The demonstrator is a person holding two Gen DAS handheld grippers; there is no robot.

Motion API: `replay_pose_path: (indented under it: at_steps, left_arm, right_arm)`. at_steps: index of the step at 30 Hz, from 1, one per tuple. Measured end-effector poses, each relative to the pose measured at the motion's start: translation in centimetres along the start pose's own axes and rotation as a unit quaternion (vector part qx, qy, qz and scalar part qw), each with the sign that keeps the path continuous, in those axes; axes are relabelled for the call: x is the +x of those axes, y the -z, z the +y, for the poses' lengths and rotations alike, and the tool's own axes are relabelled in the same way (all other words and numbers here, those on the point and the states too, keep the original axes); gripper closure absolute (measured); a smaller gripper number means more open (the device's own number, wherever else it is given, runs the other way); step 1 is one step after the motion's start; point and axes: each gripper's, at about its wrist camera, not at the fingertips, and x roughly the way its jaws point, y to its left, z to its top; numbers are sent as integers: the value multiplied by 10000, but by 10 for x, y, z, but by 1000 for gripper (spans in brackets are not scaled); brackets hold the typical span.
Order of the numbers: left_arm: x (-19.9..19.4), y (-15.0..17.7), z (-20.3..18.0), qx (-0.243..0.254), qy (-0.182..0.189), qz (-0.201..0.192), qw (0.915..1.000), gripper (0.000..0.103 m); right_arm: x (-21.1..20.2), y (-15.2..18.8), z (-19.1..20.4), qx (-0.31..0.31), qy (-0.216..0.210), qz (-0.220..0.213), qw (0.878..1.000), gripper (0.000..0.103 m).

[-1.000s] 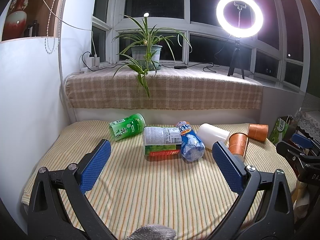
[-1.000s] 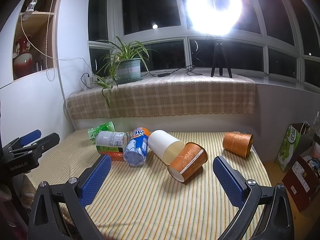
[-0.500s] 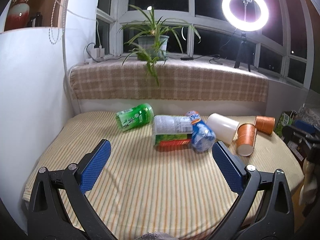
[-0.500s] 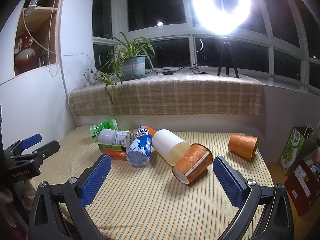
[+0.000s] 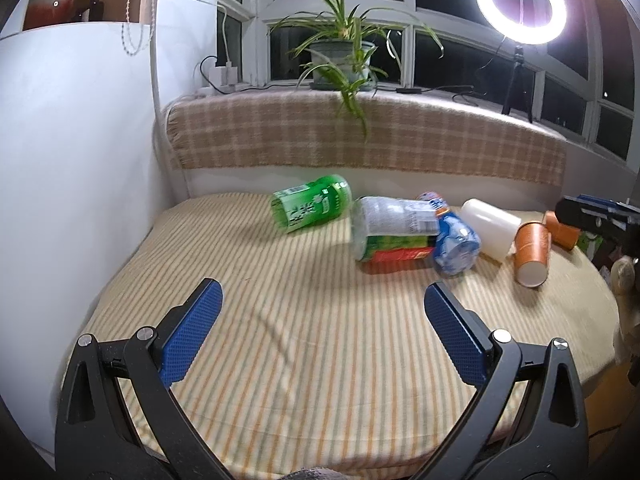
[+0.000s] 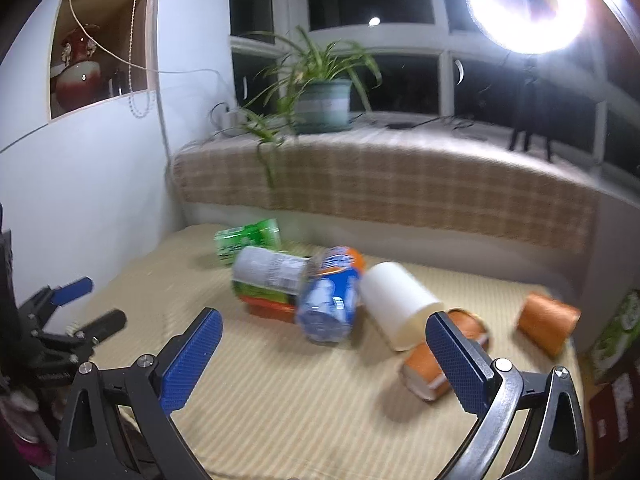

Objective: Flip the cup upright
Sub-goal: 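Move the right tool toward the blue Arctic Ocean bottle lying on its side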

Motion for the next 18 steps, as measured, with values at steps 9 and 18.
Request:
replay_pose_path:
  at_steps: [9, 18]
  left_arm:
    - [6, 3, 29, -128, -143, 109, 9998, 0]
    - [0, 8, 60, -289, -311, 154, 9990, 0]
  right_arm:
    - [49, -14, 7, 1139, -776, 571, 9888, 0]
    - [80, -48, 31, 884, -619, 618, 9922, 3]
